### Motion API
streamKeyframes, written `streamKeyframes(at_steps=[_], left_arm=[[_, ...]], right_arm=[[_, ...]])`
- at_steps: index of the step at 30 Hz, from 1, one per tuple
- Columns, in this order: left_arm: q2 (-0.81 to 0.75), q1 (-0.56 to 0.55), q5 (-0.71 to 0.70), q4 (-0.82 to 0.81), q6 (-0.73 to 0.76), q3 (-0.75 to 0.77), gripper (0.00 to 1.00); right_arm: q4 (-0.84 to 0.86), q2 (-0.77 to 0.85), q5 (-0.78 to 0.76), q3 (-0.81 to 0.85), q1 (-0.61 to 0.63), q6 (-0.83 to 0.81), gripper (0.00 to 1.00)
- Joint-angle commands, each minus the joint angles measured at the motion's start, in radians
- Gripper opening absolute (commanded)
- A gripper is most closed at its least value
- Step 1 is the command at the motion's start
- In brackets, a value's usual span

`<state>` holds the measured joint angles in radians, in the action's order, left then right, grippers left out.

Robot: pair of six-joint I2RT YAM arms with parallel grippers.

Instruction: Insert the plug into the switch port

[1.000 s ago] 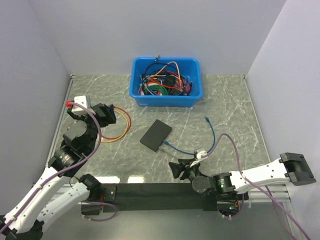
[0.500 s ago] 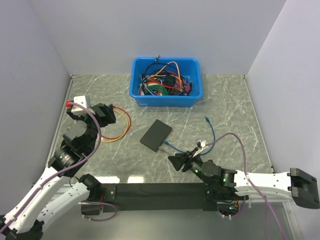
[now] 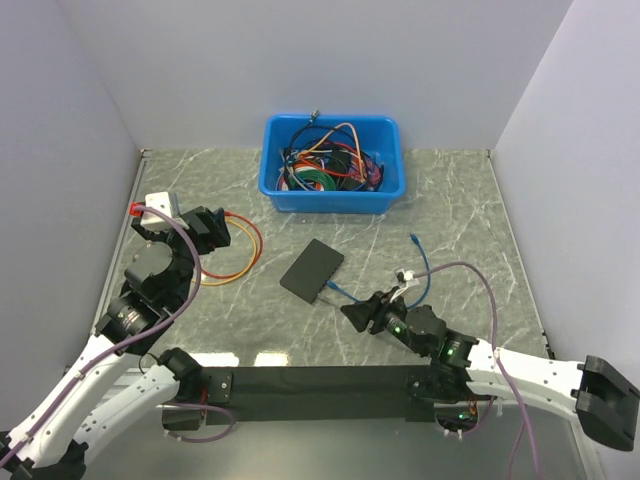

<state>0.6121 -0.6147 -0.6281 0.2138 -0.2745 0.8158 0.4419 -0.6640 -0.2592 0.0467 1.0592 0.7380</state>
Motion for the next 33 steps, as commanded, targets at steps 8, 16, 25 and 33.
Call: streamKeyframes(at_steps=[8, 16, 25, 33], left_arm=[[-0.014, 0.001, -0.03, -0.019, 0.001, 0.026, 0.97], [-0.012, 0.0, -0.031, -0.019, 0.001, 0.025, 0.97], [-0.011, 0.0, -0.035, -0.017, 0.001, 0.026, 0.97], [-0.012, 0.0, -0.042, -0.017, 0.001, 0.026, 0.97]], right_arm=[[-0.035, 0.043, 0.247, -0.011, -0.249, 0.054, 0.63], [-0.051, 0.093, 0.305, -0.038, -0.332, 0.083, 0.64], [-0.049, 0.118, 0.311, -0.041, -0.337, 0.072, 0.64], [-0.063, 0.167, 0.31, -0.044, -0.335, 0.067, 0.64]])
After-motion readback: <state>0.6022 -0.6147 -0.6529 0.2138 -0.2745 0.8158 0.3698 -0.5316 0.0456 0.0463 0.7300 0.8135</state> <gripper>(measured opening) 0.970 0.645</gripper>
